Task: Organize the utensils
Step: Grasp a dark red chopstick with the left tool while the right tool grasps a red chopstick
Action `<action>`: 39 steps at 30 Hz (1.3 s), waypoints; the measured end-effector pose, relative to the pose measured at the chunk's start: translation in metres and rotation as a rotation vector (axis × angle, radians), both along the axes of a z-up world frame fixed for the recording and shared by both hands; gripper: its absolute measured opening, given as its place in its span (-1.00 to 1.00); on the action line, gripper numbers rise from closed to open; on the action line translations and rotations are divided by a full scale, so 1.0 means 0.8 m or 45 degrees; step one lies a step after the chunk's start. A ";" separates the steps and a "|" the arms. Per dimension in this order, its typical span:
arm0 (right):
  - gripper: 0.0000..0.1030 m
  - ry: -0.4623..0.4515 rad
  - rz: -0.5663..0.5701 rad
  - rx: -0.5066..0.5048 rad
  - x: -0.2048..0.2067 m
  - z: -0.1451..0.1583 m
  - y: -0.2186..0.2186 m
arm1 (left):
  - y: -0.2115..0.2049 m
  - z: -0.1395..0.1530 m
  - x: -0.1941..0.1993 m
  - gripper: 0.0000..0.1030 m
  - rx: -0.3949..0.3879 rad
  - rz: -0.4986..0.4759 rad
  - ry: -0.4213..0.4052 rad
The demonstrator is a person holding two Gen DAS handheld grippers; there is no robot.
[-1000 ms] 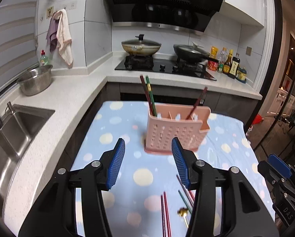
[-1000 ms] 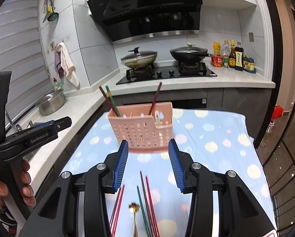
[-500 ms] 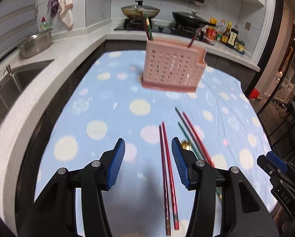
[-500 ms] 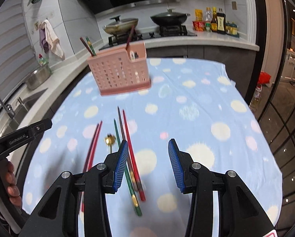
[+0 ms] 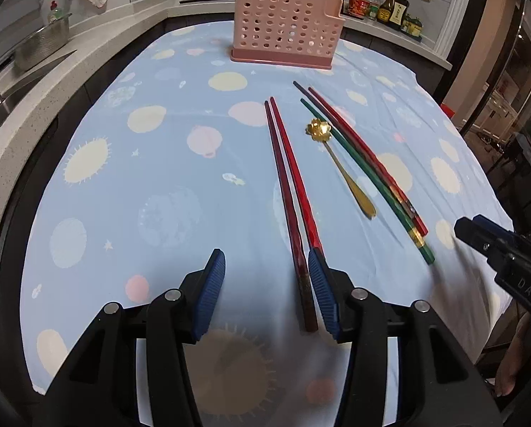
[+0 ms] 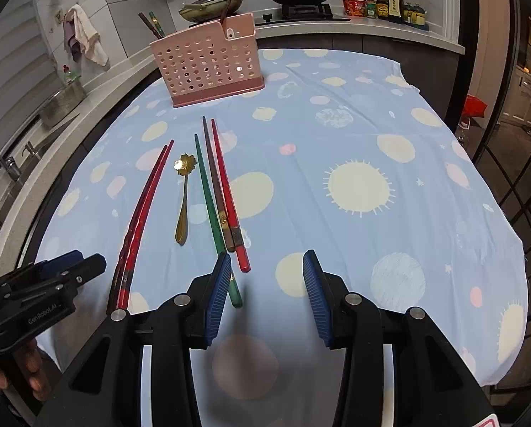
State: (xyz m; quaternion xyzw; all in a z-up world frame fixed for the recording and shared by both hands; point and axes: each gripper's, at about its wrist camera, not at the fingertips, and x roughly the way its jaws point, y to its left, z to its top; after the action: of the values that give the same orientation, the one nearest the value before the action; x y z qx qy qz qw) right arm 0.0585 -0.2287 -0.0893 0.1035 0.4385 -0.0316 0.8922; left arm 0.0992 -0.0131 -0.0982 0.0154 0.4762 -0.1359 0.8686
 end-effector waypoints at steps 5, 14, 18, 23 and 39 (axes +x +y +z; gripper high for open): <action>-0.19 0.013 -0.003 0.008 -0.002 -0.002 0.001 | 0.000 -0.007 -0.005 -0.19 -0.023 -0.019 0.038; -0.20 0.022 0.007 0.011 0.001 -0.005 0.005 | -0.011 -0.015 -0.008 -0.32 0.001 -0.061 0.052; -0.19 0.029 0.012 0.013 0.006 -0.007 0.005 | -0.006 -0.015 -0.004 -0.60 0.003 -0.043 0.050; -0.34 0.041 0.030 0.009 0.014 -0.013 0.008 | 0.005 -0.016 0.000 -0.86 -0.018 -0.020 0.055; -0.67 0.096 0.084 0.000 0.041 -0.039 0.018 | 0.003 -0.017 0.005 -0.86 -0.032 -0.014 0.056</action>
State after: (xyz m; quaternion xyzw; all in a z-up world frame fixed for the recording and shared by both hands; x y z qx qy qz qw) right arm 0.0916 -0.2146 -0.1206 0.0879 0.4749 -0.0060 0.8756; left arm 0.1035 -0.0104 -0.1121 0.0041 0.4933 -0.1468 0.8574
